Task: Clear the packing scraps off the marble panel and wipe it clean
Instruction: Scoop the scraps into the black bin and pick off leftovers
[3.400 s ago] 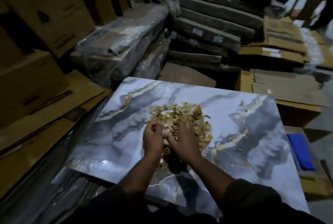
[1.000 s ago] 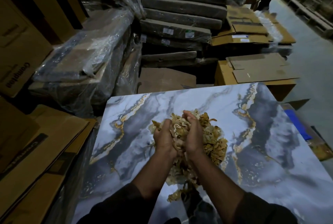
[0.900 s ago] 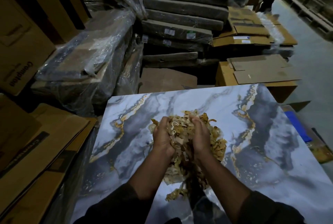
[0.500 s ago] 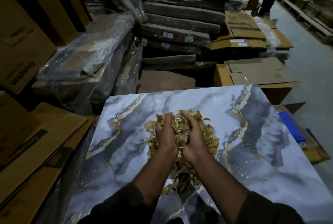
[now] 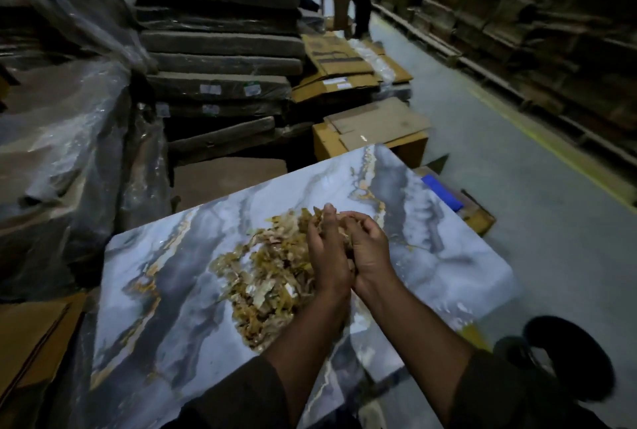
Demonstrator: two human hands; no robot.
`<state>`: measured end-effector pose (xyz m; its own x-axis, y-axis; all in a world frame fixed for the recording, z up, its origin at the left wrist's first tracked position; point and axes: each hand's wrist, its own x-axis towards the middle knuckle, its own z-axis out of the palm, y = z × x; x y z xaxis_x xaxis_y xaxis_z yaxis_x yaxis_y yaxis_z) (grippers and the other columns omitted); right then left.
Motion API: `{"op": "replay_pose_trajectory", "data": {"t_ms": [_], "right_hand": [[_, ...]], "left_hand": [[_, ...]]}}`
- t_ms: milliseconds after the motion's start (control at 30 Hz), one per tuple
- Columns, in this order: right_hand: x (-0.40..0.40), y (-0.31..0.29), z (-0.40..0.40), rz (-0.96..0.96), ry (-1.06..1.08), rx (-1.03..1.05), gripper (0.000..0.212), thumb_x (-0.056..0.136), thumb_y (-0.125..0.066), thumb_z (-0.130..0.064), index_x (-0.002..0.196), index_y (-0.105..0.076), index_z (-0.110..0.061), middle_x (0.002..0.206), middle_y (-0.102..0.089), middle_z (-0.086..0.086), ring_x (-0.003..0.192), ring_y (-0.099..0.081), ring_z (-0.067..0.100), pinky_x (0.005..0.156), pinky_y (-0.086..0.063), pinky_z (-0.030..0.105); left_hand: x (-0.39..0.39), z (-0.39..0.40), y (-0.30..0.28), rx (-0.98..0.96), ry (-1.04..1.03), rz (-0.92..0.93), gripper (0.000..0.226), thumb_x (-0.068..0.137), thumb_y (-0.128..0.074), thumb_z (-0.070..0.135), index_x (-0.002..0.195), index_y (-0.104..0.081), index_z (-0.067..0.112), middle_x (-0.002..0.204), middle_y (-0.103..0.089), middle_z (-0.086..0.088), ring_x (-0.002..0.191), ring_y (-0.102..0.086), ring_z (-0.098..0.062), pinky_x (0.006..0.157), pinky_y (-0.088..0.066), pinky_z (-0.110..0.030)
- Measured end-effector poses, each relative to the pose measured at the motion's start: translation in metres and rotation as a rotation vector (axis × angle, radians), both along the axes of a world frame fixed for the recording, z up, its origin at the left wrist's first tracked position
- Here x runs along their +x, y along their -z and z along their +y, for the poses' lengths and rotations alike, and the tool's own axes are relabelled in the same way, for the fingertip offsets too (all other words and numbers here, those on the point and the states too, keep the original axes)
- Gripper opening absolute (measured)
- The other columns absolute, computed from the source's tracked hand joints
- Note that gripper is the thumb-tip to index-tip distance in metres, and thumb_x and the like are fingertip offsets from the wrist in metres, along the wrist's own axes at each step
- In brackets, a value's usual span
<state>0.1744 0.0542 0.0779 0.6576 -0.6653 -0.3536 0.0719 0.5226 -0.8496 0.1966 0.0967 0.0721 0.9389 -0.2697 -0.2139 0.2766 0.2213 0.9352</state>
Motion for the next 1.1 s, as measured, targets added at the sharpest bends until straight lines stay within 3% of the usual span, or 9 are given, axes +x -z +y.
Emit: {"op": "replay_pose_trajectory", "data": {"t_ms": [100,267,400,467,533,600,833,967,1100], "right_hand": [[-0.023,0.010,-0.019,-0.103,0.133,0.124,0.013,0.093,-0.069,-0.012,0.104,-0.068,-0.005,0.103,-0.075,0.018,0.092,-0.074,0.033,0.072,-0.058,0.037],[-0.070,0.026,-0.054,-0.198,0.297,0.327,0.089,0.060,-0.093,-0.026,0.137,-0.057,-0.001,0.135,-0.060,0.029,0.119,-0.062,0.046,0.100,-0.050,0.061],[-0.110,0.022,-0.069,-0.238,0.401,0.380,0.088,0.052,-0.093,-0.024,0.131,-0.063,0.000,0.128,-0.066,0.024,0.114,-0.067,0.041,0.088,-0.058,0.047],[-0.130,0.026,-0.074,-0.266,0.453,0.363,0.070,0.061,-0.090,-0.017,0.124,-0.066,0.001,0.121,-0.070,0.021,0.105,-0.071,0.037,0.081,-0.059,0.040],[-0.149,0.033,-0.085,-0.257,0.526,0.332,0.027,0.084,-0.074,-0.006,0.110,-0.070,-0.002,0.107,-0.072,0.020,0.093,-0.072,0.033,0.075,-0.059,0.036],[-0.169,0.041,-0.103,-0.206,0.599,0.287,0.009,0.091,-0.067,-0.002,0.098,-0.072,-0.006,0.096,-0.072,0.019,0.085,-0.072,0.031,0.072,-0.058,0.035],[-0.258,0.088,-0.212,-0.068,0.716,0.270,0.007,0.101,-0.058,-0.009,0.099,-0.064,-0.013,0.098,-0.073,0.010,0.085,-0.072,0.020,0.067,-0.056,0.026],[-0.323,0.159,-0.314,0.041,0.815,0.348,0.008,0.102,-0.057,-0.013,0.104,-0.065,-0.012,0.102,-0.072,0.011,0.080,-0.073,0.017,0.062,-0.056,0.024],[-0.383,0.243,-0.401,0.159,0.877,0.408,0.020,0.103,-0.056,-0.017,0.117,-0.066,-0.006,0.115,-0.071,0.017,0.098,-0.072,0.025,0.075,-0.055,0.029]], "left_hand": [[-0.016,-0.012,0.004,-0.150,0.128,0.039,0.083,0.081,-0.056,0.083,0.129,-0.067,0.016,0.128,-0.070,-0.006,0.121,-0.065,-0.026,0.104,-0.051,-0.045],[-0.058,-0.035,0.016,-0.151,0.251,0.062,0.088,0.078,-0.055,0.087,0.139,-0.062,0.022,0.139,-0.065,-0.004,0.132,-0.059,-0.024,0.114,-0.042,-0.050],[-0.108,-0.052,0.012,-0.137,0.341,0.011,0.035,0.102,-0.051,0.053,0.127,-0.064,0.032,0.123,-0.069,0.015,0.123,-0.062,-0.004,0.101,-0.051,-0.025],[-0.127,-0.066,0.013,-0.097,0.371,-0.017,0.020,0.105,-0.052,0.036,0.117,-0.066,0.032,0.110,-0.072,0.017,0.110,-0.067,0.000,0.090,-0.054,-0.018],[-0.144,-0.085,0.017,-0.035,0.409,-0.053,0.023,0.104,-0.057,0.034,0.122,-0.068,0.025,0.115,-0.074,0.006,0.109,-0.069,-0.010,0.095,-0.057,-0.029],[-0.160,-0.110,0.028,0.012,0.435,-0.093,0.027,0.103,-0.059,0.034,0.125,-0.067,0.019,0.118,-0.074,-0.002,0.110,-0.070,-0.017,0.099,-0.056,-0.040],[-0.234,-0.245,0.089,0.162,0.611,-0.026,0.041,0.083,-0.063,0.051,0.109,-0.070,0.019,0.107,-0.075,-0.008,0.104,-0.071,-0.028,0.099,-0.055,-0.053],[-0.297,-0.348,0.157,0.269,0.745,0.046,0.020,0.101,-0.057,0.032,0.108,-0.067,0.016,0.102,-0.072,-0.012,0.099,-0.071,-0.030,0.088,-0.058,-0.045],[-0.359,-0.439,0.240,0.413,0.803,0.153,0.049,0.087,-0.058,0.060,0.105,-0.068,0.015,0.103,-0.073,-0.013,0.098,-0.072,-0.030,0.091,-0.058,-0.055]]}}
